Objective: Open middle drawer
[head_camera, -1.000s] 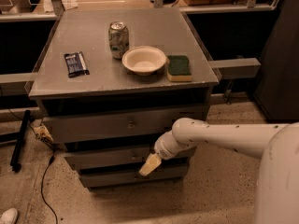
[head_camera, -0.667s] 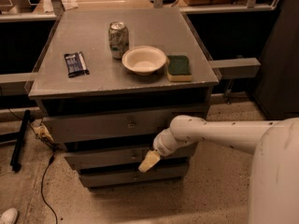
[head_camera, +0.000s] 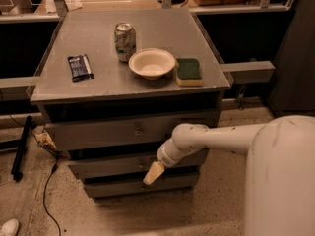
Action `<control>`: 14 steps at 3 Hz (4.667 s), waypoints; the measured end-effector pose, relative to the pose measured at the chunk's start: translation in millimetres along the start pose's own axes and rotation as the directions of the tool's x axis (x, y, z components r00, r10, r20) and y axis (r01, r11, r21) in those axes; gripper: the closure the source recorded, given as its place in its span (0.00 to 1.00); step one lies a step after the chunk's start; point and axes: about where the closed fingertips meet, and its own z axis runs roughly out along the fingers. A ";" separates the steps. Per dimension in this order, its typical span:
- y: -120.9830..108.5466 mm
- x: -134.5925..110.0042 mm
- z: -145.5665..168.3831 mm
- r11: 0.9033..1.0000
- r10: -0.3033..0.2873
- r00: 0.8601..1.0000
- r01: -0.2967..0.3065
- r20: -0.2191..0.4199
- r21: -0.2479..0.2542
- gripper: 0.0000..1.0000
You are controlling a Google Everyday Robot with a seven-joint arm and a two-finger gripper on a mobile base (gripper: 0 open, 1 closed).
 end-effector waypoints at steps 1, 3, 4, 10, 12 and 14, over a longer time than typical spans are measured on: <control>-1.0 6.8 12.1 1.000 0.000 0.999 0.001 -0.040 0.002 0.00; -1.1 0.3 24.9 1.000 -0.027 0.996 0.026 -0.087 -0.012 0.00; 17.9 11.5 18.3 0.999 -0.002 0.995 -0.003 -0.103 -0.047 0.00; 63.2 37.1 -27.9 0.989 0.127 0.988 -0.133 -0.087 -0.062 0.00; 116.5 88.3 -53.3 0.972 0.203 0.969 -0.216 -0.139 -0.091 0.00; 59.0 13.6 -64.7 0.994 0.109 0.994 -0.109 -0.020 -0.004 0.00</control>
Offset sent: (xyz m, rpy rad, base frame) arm 0.0270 0.0197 -0.0242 -0.0920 0.0024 0.0445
